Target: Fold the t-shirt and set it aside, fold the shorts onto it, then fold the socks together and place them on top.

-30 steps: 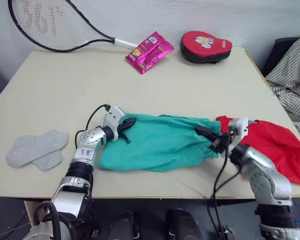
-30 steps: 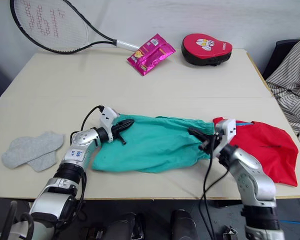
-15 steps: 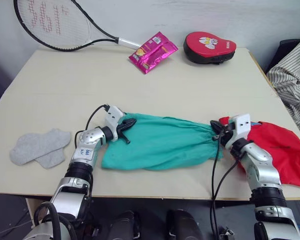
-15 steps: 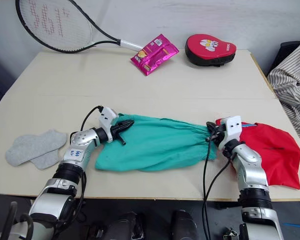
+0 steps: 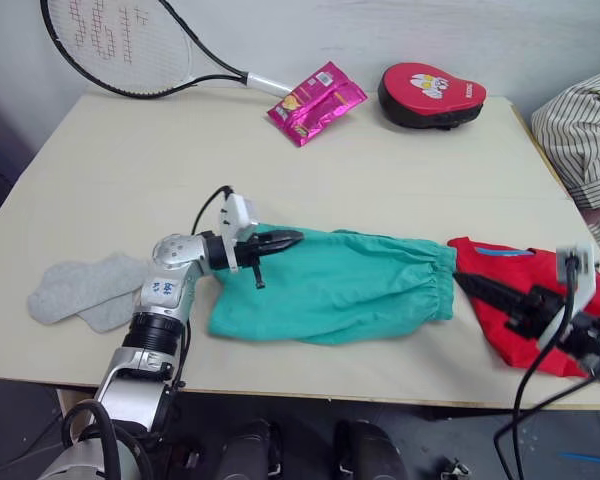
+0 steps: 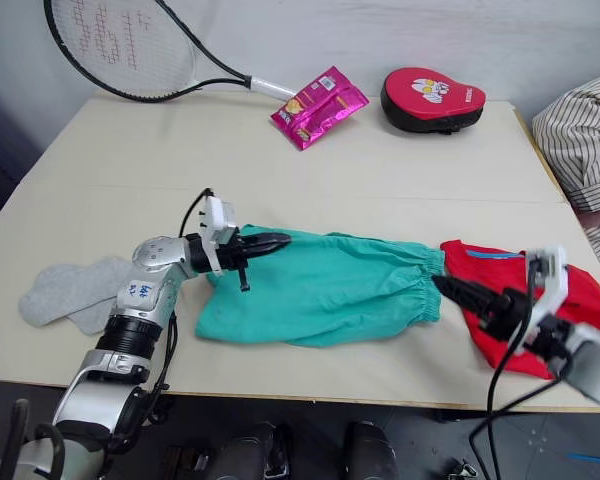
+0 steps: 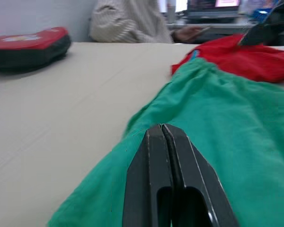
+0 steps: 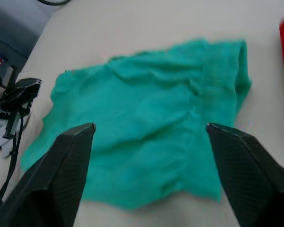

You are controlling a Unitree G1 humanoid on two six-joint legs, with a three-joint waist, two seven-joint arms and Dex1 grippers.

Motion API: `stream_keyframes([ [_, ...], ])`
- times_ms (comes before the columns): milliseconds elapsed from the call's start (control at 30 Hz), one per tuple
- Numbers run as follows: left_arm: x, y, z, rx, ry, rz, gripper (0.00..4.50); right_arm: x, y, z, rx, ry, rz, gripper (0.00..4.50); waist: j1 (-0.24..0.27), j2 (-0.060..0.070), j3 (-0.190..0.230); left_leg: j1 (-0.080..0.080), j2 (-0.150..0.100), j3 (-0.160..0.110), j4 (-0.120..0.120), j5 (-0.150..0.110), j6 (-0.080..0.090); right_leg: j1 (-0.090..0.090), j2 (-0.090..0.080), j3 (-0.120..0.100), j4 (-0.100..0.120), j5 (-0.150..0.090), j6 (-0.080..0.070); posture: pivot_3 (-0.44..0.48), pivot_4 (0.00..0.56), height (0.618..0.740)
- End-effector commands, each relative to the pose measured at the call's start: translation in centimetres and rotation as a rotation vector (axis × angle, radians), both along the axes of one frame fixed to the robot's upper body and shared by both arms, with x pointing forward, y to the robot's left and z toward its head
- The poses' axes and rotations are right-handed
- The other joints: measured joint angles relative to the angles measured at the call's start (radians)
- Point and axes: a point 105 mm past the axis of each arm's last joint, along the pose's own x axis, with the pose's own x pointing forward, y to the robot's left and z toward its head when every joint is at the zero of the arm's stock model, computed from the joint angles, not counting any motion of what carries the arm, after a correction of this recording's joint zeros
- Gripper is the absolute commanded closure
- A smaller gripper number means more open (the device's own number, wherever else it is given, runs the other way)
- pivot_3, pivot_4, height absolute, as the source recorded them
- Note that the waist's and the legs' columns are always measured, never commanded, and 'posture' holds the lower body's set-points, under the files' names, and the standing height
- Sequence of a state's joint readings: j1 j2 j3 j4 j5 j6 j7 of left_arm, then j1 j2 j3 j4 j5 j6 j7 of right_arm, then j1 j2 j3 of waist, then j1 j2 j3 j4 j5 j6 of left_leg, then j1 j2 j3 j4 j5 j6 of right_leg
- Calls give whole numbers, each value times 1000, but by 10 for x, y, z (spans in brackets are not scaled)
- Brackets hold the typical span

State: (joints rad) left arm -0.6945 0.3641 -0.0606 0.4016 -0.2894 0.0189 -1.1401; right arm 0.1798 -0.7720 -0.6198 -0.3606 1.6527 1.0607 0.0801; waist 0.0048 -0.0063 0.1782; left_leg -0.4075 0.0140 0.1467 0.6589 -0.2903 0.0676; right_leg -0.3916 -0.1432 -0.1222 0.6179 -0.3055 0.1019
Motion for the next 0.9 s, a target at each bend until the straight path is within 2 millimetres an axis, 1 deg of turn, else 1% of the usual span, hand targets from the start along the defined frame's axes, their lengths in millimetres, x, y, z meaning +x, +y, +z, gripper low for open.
stream_keyframes([
  [33, -7, -5, 2, 15, -45, -61, 4500, -19, 14, -14, 125, 120, -58, 18, 0, 0, 0, 1, 0, 0, 0, 0, 0, 1, 1, 0, 0, 0, 0, 0, 150, 740],
  [67, -8, -9, -4, 29, -42, -75, 4500, -22, 17, -29, 156, 187, -106, 18, -1, 0, 0, 0, 0, 0, -1, 0, 0, 0, 1, 0, 0, 0, 0, 0, 150, 740],
  [133, -10, -14, -14, 49, -38, -90, 4500, -26, 21, -49, 188, 280, -180, 18, -4, -1, 0, 1, 0, 0, -1, 1, 0, 1, 1, 0, 0, 0, 0, 0, 150, 740],
  [167, -9, -17, -17, 49, -34, -87, 4500, -27, 24, -56, 187, 317, -188, 18, -7, -1, 0, 1, 0, 1, -1, 1, 1, 0, 1, 1, 0, 0, 1, 0, 150, 740],
  [200, -7, -19, -20, 39, -23, -74, 4500, -28, 28, -60, 195, 341, -188, 18, -9, -2, 0, 2, 0, 2, -1, 1, 1, 1, 1, 2, 0, 1, 2, 0, 150, 740],
  [267, -2, -25, -24, 24, -8, -41, 4500, -24, 32, -65, 224, 353, -214, 18, -8, -8, -2, 2, 0, 2, -1, -1, 4, 1, 2, 3, -1, 2, 3, 0, 150, 740],
  [333, -4, -29, -29, 30, -3, -51, 4500, -16, 36, -63, 254, 318, -222, 18, -10, -11, -1, 2, 1, 1, -1, -1, 4, 1, 2, 3, -1, 3, 2, 0, 150, 740],
  [400, -6, -32, -36, 45, 4, -69, 4500, -3, 38, -63, 289, 285, -251, 18, -13, -11, -1, 2, 1, 1, -1, -1, 4, 0, 3, 3, -1, 3, 2, 0, 150, 740],
  [467, -9, -36, -46, 62, 34, -85, 4500, 20, 46, -74, 306, 271, -282, 18, -19, -12, -2, 2, 2, 1, -2, 0, 3, 0, 3, 3, -1, 3, 2, 0, 150, 740],
  [533, -11, -38, -55, 91, 51, -97, 4500, 42, 54, -79, 335, 247, -309, 18, -30, -12, -2, 2, 2, 1, -2, 0, 3, 0, 4, 3, -1, 3, 1, 0, 150, 740],
  [700, -9, -36, -70, 139, 87, -77, 4500, 68, 63, -90, 355, 244, -338, 18, -36, -13, -3, 2, 3, 1, -2, 1, 3, -1, 4, 3, -1, 4, 0, 0, 150, 740],
  [800, -7, -31, -77, 163, 116, -54, 4500, 82, 74, -91, 372, 222, -322, 605, -37, -14, -6, 3, 3, 1, -3, 1, 3, 0, 4, 3, -1, 4, 0, 0, 150, 740],
  [900, -8, -25, -82, 186, 128, -46, 4500, 88, 85, -90, 404, 212, -295, 1643, -39, -14, -7, 3, 3, 1, -3, 1, 3, -1, 4, 3, -1, 4, 0, 0, 150, 740],
])
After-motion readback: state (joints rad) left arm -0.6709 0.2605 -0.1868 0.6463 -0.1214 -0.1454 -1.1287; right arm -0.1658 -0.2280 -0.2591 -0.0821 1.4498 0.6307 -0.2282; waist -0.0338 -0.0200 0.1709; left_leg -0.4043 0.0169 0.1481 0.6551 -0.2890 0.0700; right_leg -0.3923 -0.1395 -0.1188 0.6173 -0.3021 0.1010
